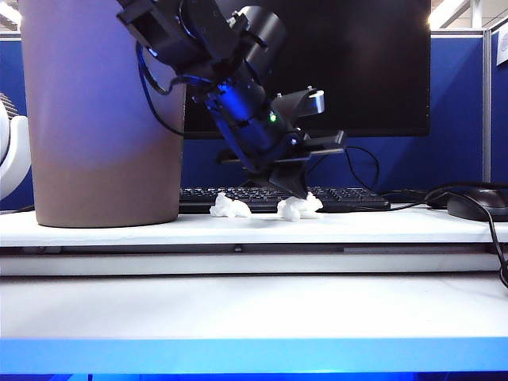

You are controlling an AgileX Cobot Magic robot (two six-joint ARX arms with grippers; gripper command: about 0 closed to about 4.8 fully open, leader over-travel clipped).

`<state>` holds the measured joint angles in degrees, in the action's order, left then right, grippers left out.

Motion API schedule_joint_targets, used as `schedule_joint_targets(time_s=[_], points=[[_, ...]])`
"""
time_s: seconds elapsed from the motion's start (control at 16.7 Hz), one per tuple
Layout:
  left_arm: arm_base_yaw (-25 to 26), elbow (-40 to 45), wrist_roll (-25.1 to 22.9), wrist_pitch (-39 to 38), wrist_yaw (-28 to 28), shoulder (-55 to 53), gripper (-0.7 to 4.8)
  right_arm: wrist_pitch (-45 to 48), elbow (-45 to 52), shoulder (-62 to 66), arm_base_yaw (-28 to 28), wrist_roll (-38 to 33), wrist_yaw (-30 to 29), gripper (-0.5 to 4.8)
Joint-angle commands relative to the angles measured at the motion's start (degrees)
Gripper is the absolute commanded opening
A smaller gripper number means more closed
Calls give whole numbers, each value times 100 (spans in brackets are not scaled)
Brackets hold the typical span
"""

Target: Pick up all paper balls from the table and place them in the pink trash can.

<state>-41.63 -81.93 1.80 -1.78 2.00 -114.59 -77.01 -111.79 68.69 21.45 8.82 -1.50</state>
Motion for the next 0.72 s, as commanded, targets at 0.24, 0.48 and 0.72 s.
schedule_joint_targets(time_s=[0.24, 0.48, 0.72], points=[[4, -131, 20, 127, -77, 59, 242, 103, -15, -87, 9, -24, -15, 431], [15, -129, -4, 155, -74, -63, 246, 98, -15, -92, 9, -22, -15, 431], [13, -129, 15, 122, -87, -205, 252, 96, -15, -92, 9, -22, -15, 431]])
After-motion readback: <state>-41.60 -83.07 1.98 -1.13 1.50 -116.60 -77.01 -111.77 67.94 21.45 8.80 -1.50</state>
